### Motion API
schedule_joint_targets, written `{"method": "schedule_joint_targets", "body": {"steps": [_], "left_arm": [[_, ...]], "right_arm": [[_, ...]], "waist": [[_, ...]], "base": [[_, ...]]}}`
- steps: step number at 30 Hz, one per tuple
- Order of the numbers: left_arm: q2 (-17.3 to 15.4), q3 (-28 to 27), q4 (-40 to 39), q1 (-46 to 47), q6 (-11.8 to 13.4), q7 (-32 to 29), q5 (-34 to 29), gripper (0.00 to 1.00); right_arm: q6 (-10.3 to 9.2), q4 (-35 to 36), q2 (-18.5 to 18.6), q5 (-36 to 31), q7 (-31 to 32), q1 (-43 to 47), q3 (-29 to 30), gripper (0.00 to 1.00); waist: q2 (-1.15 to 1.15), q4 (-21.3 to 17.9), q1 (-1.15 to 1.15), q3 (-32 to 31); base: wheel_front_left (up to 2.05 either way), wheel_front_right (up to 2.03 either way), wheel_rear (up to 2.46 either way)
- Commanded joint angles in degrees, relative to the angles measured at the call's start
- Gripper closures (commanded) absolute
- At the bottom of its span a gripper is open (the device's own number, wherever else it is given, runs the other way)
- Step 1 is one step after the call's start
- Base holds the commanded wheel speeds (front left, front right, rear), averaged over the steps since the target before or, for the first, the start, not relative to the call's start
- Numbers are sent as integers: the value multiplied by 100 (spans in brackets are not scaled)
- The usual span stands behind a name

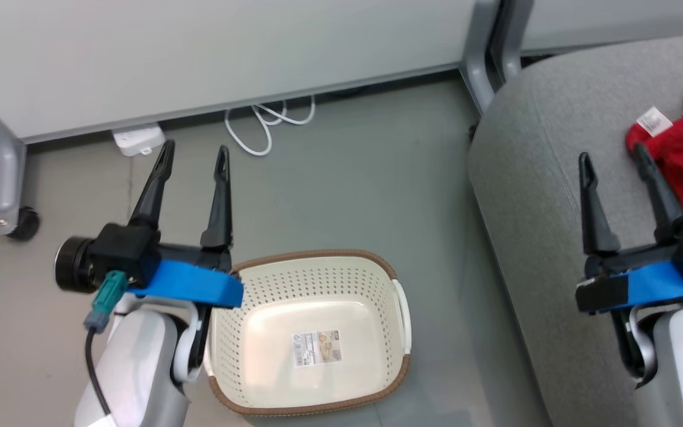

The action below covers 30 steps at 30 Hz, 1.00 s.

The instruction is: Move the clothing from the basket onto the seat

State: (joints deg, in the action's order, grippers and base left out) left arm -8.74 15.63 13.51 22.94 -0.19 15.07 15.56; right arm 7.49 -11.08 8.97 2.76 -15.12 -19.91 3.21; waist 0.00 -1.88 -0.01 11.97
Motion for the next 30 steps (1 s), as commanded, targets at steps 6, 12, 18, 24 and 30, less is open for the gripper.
{"method": "schedule_joint_targets", "body": {"steps": [6, 12, 18, 24, 30], "left_arm": [[266, -600, 72, -520, -206, 14, -270, 0], [448, -998, 53, -958, -336, 14, -467, 0], [526, -1286, 24, -1366, -445, 14, -570, 0], [569, -1452, 48, -1691, -543, 14, -648, 0], [582, -1474, 106, -1850, -603, 14, -683, 0]], "right_arm": [[1, -166, -230, 153, -5, 463, -42, 0], [1, -275, -370, 187, -4, 820, -47, 0], [1, -332, -449, 217, -4, 1138, 33, 0], [1, -389, -507, 272, -4, 1419, 131, 0], [1, -429, -566, 312, -4, 1607, 193, 0]], "waist": [[0, 340, 1, -404], [0, 420, 1, -663], [0, 463, 1, -904], [0, 507, 1, -1086], [0, 541, 1, -1152]], "base": [[0, 0, 0], [0, 0, 0], [0, 0, 0], [0, 0, 0], [0, 0, 0]]}}
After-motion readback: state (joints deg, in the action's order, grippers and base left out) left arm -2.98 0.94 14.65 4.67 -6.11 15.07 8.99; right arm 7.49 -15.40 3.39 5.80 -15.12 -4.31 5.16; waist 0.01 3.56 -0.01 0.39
